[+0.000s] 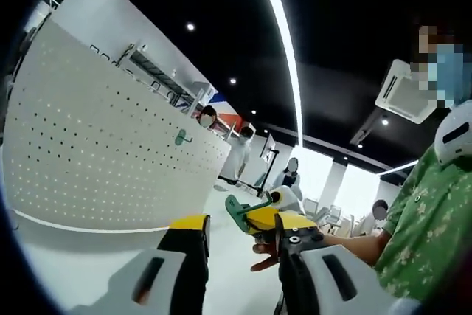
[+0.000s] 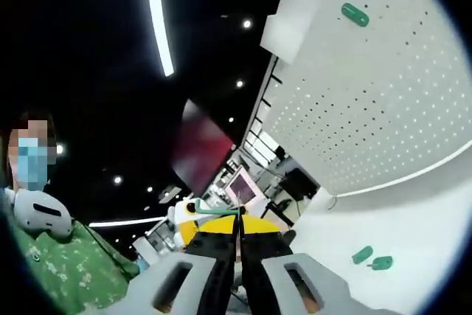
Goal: Insert the hook assembly into the mounting plate slot until the hook locks in place.
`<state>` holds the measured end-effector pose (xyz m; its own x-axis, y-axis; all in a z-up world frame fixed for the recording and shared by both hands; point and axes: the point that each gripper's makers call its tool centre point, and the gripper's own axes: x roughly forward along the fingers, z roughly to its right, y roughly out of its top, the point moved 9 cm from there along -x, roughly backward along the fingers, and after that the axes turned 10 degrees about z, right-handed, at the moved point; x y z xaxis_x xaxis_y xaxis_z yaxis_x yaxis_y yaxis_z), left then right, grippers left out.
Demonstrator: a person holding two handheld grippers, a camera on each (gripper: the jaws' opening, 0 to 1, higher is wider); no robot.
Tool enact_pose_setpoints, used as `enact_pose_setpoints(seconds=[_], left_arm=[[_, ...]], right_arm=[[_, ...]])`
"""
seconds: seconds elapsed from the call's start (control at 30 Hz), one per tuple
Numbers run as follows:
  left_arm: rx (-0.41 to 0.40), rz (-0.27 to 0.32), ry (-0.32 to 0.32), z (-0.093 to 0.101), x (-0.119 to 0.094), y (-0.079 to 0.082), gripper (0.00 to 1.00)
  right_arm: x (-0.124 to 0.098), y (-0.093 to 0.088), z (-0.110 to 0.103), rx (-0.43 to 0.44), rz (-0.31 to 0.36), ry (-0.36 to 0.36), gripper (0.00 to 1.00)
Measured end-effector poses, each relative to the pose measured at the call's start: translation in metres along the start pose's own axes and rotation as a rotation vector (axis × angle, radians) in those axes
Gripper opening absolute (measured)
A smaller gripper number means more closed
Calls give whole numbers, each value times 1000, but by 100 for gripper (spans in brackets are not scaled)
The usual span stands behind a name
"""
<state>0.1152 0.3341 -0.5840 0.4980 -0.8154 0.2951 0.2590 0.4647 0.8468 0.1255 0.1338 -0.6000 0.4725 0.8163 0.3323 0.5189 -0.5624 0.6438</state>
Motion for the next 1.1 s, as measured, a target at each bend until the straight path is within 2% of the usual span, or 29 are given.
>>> enact_pose_setpoints(seconds=[0.43, 0.6, 1.1], left_arm=[[-69, 32, -60, 5, 3, 2, 20], [-74, 27, -75, 7, 4, 1, 14], [-94, 26, -90, 10, 3, -1, 5]], right_arm=[[1, -3, -11, -1, -20, 86, 0], [2, -6, -15, -2, -39, 115, 0], [1, -9, -17, -6, -56, 141, 0]])
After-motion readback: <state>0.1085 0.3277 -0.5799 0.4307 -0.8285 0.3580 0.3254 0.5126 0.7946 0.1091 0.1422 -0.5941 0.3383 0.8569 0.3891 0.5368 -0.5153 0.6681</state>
